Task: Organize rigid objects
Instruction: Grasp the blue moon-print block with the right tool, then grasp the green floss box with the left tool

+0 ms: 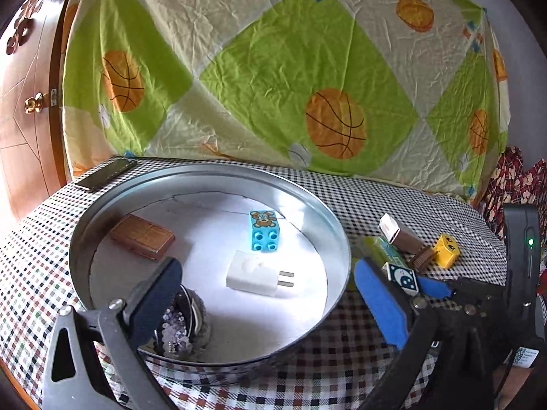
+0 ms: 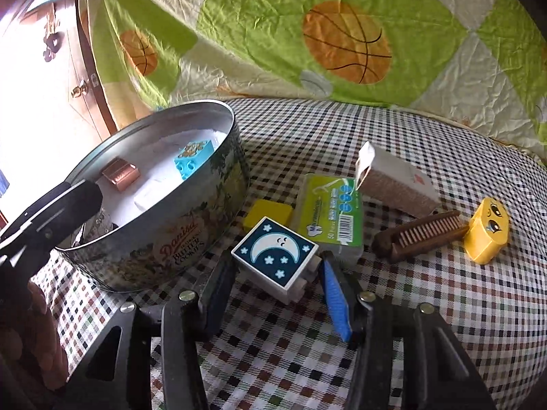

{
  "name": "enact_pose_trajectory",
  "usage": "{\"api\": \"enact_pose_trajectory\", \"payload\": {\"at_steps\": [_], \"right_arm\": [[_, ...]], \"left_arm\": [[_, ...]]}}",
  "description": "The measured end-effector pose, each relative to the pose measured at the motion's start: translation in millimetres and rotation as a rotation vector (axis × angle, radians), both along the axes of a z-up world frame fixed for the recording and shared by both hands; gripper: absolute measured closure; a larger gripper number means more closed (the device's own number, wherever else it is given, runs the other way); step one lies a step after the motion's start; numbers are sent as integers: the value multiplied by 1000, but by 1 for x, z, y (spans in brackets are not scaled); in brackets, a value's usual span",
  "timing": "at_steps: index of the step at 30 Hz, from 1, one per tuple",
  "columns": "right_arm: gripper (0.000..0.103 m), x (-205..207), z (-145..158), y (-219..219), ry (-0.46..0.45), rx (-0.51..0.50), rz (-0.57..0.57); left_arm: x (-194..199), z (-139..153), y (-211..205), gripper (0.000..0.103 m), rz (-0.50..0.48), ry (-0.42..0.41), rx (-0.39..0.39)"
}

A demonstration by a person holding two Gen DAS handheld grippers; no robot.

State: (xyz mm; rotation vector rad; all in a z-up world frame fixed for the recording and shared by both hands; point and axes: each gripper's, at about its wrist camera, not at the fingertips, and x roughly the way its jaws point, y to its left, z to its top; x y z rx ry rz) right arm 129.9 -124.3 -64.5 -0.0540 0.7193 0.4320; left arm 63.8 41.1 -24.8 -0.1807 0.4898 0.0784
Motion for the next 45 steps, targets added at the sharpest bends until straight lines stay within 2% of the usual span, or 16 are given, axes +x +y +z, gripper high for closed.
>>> {"api": "enact_pose_trajectory", "payload": {"at_steps": [5,9,14,17,18,22,24,25,30,32,35,36,40,45], "right_arm": [[51,-3,11,-33,-66,0,-105],[51,6,16,-64,-85,-19,-197],[51,19,18,-101,-67,14,-271],[50,26,18,-114,-39,39,-283],[50,27,18,-118,-32,49,-287],[51,28,18,-128,-29,83,-304],[50,28,18,-131,-27,100,-314],[50,28,18,-133,-25,109,-314],[50,28,19,-133,-26,122,-317],[50,27,19,-133,-30,117,-319],[50,27,20,-133,-33,113,-323],[50,26,20,-132,-34,111,-323],[50,24,21,-133,-46,111,-328],[50,20,24,-132,-71,108,-332]], "left_arm": [[2,2,-26,1,-58,-1,29],[11,1,-57,1,-113,12,45],[33,-2,-96,10,-186,47,85],[52,-3,-116,11,-227,78,106],[60,-4,-122,15,-235,98,103],[79,-9,-147,19,-248,124,195],[95,-16,-146,21,-242,171,164],[102,-19,-146,27,-236,187,173],[128,-31,-146,27,-245,274,160],[138,-37,-143,27,-255,322,119],[143,-38,-140,34,-252,323,96],[144,-39,-140,46,-250,327,95],[139,-37,-140,48,-274,313,73],[130,-30,-140,48,-263,260,80]]}}
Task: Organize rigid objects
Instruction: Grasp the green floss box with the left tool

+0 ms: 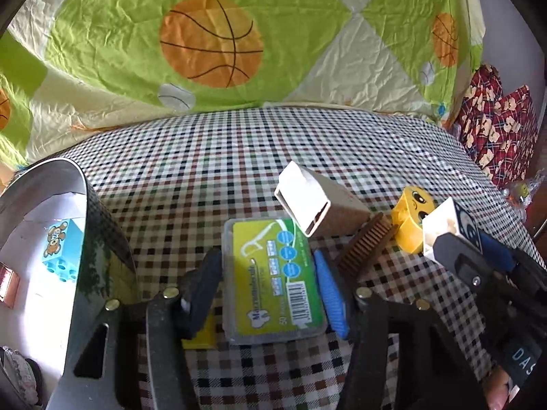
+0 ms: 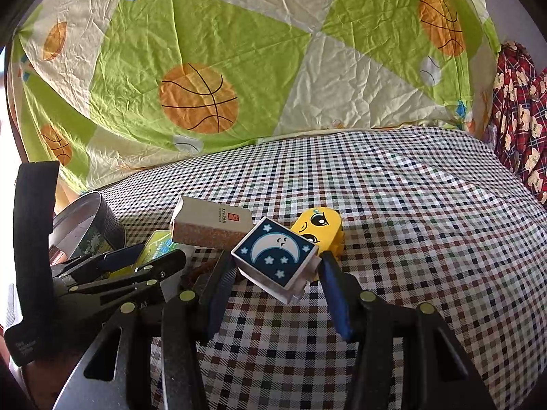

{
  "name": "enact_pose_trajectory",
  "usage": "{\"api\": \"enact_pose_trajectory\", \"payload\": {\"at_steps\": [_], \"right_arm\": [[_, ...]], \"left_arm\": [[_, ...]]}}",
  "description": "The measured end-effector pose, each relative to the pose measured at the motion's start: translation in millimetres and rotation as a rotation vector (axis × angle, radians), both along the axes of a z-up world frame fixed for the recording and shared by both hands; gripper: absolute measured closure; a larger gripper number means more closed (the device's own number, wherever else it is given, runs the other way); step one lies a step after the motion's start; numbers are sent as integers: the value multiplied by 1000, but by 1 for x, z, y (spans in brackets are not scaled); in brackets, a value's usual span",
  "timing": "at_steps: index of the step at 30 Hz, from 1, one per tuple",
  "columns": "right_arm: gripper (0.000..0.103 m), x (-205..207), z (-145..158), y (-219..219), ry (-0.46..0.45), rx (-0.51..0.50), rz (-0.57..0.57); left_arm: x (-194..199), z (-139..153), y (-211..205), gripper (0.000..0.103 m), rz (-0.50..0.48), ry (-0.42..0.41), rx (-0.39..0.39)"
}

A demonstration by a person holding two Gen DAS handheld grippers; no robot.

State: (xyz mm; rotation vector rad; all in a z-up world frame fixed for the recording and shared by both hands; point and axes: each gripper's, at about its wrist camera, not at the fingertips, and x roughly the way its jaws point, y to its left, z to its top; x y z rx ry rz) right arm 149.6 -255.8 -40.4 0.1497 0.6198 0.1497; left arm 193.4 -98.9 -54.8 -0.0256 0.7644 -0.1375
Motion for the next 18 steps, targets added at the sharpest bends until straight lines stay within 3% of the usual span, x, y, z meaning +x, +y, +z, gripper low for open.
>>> {"api": "enact_pose_trajectory", "payload": {"at_steps": [18], "right_arm": [[50,-22,13,8,-130,-38,7]], "left_arm": [[-49,27,16,48,116,-262,-4]]}}
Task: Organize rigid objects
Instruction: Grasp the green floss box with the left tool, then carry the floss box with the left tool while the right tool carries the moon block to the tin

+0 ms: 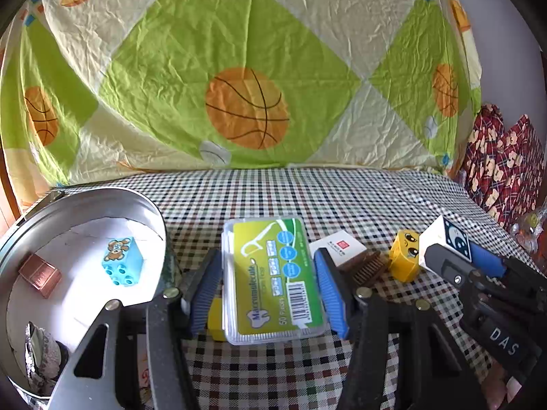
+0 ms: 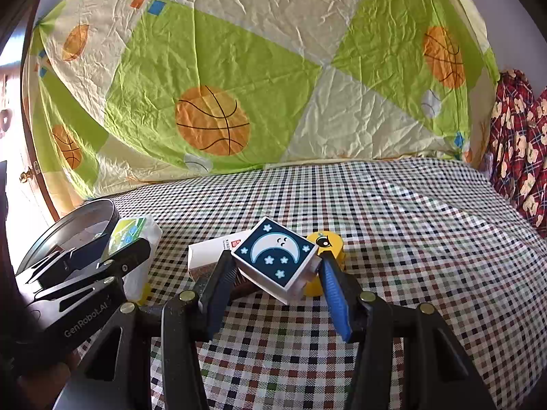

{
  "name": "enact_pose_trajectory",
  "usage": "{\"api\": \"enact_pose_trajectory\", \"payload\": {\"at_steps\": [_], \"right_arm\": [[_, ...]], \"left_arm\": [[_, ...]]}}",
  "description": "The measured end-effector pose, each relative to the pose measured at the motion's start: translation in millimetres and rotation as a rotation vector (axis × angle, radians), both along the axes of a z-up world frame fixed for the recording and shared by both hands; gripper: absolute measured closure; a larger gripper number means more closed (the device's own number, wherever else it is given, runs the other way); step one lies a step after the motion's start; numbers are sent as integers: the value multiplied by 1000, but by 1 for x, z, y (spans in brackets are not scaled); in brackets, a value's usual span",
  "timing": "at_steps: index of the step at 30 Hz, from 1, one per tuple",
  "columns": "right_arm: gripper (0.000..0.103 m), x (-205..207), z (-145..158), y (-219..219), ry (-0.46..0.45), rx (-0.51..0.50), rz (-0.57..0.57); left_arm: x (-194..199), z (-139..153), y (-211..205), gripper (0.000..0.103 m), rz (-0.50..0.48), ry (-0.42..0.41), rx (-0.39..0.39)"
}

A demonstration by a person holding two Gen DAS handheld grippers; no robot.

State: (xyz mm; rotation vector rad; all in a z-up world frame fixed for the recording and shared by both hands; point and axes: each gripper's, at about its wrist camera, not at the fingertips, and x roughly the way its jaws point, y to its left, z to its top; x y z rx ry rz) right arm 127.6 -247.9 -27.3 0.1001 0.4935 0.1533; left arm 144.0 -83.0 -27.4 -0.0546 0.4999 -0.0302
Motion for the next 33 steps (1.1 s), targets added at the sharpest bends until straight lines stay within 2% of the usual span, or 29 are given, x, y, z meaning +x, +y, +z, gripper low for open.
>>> {"api": "enact_pose_trajectory", "payload": {"at_steps": [6,14,33], "right_arm": [[50,-4,2,2,-24,-7,-3],[50,-13,5,5,-80,-30,-11],[50,-25,10,6,-157,-29,-24]], "left_arm": [[-13,5,-2,48,12,-60,27],[-24,8,1,48,27,-109,24],[-47,13,12,47,57,-182,6]]}}
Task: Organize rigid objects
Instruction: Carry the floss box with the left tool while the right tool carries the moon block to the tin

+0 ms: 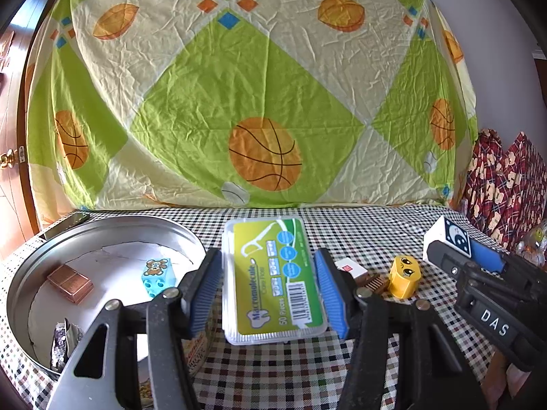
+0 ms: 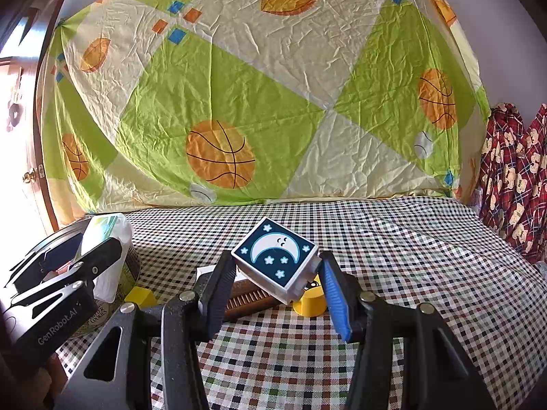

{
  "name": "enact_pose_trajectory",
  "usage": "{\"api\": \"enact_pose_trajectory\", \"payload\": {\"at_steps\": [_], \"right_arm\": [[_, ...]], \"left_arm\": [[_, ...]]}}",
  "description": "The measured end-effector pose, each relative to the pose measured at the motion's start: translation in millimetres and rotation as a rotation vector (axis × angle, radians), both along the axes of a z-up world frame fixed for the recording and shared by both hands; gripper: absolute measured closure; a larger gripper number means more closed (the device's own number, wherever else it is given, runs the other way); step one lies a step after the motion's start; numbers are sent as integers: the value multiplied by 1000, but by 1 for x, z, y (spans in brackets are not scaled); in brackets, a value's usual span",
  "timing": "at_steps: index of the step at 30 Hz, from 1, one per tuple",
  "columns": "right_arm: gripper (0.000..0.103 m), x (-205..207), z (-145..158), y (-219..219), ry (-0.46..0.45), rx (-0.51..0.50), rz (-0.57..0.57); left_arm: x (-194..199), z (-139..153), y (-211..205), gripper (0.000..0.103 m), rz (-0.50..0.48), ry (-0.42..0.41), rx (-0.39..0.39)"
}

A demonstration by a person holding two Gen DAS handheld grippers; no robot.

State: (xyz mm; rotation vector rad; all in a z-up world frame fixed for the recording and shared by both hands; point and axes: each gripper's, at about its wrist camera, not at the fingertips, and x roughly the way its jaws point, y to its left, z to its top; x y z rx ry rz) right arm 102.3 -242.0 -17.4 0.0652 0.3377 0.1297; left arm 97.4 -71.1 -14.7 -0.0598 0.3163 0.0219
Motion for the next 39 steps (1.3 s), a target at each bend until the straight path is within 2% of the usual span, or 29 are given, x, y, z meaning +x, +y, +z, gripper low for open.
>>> {"api": "enact_pose_trajectory", "payload": {"at_steps": [17,39], "right_arm": [[50,-1,0,5,-10,7,20],[50,-4,4,38,-39,28,128]], "left_arm": [[-9,1,8,47,17,-16,-17],[-22,-1,36,47,45,-22,-62]]}}
